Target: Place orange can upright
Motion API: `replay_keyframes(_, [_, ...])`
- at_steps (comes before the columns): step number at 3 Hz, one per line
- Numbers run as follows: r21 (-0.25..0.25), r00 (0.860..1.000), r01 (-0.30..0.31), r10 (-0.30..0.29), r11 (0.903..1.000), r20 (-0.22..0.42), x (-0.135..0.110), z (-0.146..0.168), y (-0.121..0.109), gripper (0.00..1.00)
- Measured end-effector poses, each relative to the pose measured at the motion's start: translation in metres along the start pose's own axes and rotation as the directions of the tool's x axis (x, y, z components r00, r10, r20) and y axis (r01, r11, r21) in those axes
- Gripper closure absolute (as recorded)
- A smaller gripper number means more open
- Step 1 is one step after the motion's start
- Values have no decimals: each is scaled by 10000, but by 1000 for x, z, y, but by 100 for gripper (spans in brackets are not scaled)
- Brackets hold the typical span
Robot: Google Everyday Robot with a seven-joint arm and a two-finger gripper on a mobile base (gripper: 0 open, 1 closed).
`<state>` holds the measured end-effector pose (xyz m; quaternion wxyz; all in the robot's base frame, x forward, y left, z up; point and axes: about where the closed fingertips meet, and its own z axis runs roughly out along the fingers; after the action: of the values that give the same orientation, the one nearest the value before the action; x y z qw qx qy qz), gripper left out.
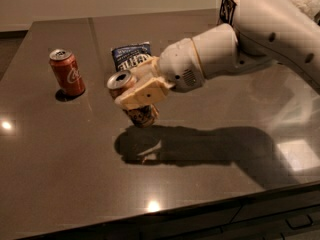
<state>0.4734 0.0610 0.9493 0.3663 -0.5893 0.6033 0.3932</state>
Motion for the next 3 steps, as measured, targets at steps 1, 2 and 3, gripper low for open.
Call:
replay_keyframes(1, [819, 9891, -801, 691, 9934, 1297, 16, -22, -14, 100])
replay_keyframes(2, [1324, 9728, -1152, 849, 9845, 2155, 29, -37, -24, 100])
replay_keyframes(3, [1593, 9528, -1328, 817, 9783, 2925, 38, -47, -30, 100])
